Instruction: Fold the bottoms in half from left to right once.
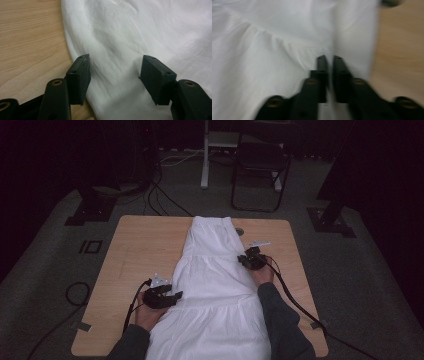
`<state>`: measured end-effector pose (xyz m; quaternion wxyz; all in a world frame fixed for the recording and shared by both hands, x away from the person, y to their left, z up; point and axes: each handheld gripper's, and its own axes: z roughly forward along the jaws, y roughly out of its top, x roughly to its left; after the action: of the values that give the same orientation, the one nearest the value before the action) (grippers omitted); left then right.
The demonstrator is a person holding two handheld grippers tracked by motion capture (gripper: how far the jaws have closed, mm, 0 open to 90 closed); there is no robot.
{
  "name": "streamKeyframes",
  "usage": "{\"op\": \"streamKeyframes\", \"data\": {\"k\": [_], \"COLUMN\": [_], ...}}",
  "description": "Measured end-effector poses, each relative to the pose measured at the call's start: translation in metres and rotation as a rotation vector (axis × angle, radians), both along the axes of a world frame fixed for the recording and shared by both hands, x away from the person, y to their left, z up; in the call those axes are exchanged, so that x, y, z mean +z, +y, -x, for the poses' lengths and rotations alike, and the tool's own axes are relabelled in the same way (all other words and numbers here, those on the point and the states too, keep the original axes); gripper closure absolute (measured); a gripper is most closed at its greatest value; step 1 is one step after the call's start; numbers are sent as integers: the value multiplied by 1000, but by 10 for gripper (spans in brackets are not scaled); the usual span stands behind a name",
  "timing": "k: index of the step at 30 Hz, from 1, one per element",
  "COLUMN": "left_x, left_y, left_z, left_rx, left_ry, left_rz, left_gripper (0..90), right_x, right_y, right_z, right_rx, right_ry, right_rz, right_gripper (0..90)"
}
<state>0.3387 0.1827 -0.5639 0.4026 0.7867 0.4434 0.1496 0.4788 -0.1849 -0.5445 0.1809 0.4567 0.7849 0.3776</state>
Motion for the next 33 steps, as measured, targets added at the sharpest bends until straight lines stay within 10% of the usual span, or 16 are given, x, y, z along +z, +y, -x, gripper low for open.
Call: {"op": "streamKeyframes", "data": {"k": [5, 13, 19, 26, 30, 33], "left_x": [0, 16, 42, 20, 7, 8], "left_y": [-5, -1, -10, -44, -49, -49], "left_z": [2, -7, -54, -100, -105, -101], "left_rx": [-16, -21, 5, 53, 72, 41], "left_ry": [-9, -33, -73, -37, -18, -7], "left_rz": [-21, -16, -29, -59, -99, -95], "left_gripper": [412, 389, 375, 390, 504, 759], "right_x": [22, -16, -15, -17, -17, -18], "right_y": [-18, -23, -24, -24, -24, -25], "right_z": [11, 8, 6, 6, 6, 7], "right_rx": [-132, -137, -135, -138, -140, -146], "right_ry": [-113, 3, 15, 4, 0, -4], "right_rz": [0, 4, -3, -15, -20, -31], "right_gripper": [891, 869, 852, 851, 851, 851]}}
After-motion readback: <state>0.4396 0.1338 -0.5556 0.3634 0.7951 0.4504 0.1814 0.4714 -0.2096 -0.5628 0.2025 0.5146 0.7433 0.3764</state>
